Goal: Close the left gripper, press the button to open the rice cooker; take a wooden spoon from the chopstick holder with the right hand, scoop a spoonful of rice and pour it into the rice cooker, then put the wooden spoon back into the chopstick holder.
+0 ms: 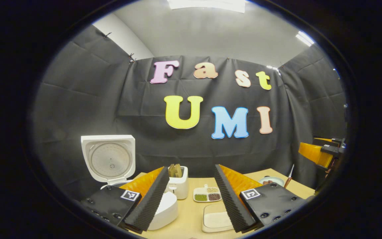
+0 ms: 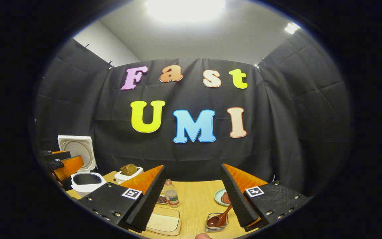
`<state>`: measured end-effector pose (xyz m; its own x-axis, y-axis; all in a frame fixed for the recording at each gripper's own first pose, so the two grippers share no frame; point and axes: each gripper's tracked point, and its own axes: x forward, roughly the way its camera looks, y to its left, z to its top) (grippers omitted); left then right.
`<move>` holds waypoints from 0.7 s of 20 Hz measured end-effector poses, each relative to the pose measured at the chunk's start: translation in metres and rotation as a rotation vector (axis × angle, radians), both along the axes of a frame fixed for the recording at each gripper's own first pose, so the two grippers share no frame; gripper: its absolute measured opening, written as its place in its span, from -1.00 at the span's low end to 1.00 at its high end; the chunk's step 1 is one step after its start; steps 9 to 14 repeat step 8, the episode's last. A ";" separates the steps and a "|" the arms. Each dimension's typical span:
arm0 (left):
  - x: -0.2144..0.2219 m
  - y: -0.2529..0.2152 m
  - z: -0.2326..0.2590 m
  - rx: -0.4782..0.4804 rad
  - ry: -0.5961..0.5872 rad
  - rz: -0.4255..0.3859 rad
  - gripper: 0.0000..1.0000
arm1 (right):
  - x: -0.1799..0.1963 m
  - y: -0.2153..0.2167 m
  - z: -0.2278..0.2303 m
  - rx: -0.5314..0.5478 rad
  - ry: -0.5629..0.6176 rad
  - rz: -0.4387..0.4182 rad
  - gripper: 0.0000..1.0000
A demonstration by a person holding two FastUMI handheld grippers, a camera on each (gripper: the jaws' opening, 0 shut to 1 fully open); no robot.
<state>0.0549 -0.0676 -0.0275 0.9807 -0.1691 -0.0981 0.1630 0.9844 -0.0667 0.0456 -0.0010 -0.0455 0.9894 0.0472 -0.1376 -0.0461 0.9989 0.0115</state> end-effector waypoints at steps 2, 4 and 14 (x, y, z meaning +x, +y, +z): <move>0.001 0.003 0.001 -0.001 -0.002 0.007 0.93 | 0.002 0.002 0.002 -0.004 -0.005 0.001 0.95; 0.002 0.008 0.001 -0.007 -0.003 0.015 0.94 | 0.003 0.006 0.001 0.011 -0.001 0.007 0.95; 0.003 0.017 0.000 -0.004 -0.003 0.023 0.91 | 0.004 0.011 0.004 0.025 -0.004 0.010 0.95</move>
